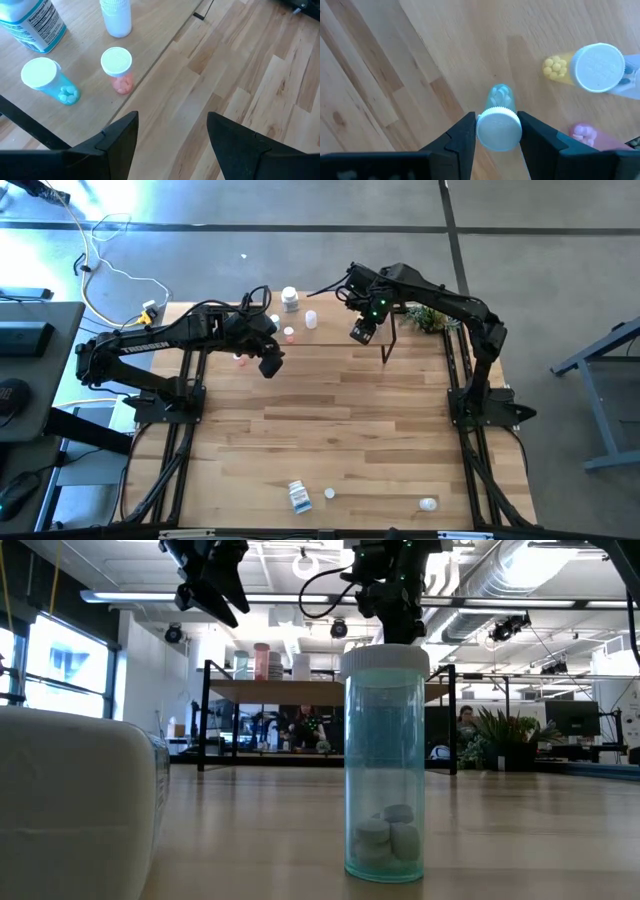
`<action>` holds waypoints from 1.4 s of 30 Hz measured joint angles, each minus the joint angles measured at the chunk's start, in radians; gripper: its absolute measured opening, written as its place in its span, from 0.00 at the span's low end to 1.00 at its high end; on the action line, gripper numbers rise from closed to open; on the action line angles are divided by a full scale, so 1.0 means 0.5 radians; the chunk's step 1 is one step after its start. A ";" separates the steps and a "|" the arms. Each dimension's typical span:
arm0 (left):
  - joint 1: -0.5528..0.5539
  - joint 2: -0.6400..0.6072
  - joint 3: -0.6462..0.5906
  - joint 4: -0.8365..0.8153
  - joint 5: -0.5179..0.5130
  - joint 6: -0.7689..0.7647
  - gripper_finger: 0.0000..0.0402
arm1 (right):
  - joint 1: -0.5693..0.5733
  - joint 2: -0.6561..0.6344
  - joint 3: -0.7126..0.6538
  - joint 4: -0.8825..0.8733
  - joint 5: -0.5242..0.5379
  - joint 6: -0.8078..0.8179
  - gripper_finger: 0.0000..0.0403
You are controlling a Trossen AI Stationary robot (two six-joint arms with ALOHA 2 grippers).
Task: Pick and place medicine bottles onto shelf by color
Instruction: Put the right blue pill bottle on the shelf, then put the white pill bottle on the shelf
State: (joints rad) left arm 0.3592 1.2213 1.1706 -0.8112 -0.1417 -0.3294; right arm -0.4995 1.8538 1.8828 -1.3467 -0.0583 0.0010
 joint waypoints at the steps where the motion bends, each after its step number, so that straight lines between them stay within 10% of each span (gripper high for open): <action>1: 0.000 0.000 0.000 0.000 0.000 0.000 0.56 | 0.000 0.000 0.000 -0.001 -0.001 -0.001 0.33; 42: 0.000 0.000 0.000 0.000 -0.001 0.000 0.56 | -0.050 -0.022 0.000 0.100 0.057 0.044 0.49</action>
State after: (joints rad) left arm 0.3592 1.2213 1.1704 -0.8112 -0.1421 -0.3294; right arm -0.5247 1.8430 1.8828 -1.2969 -0.0299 0.0229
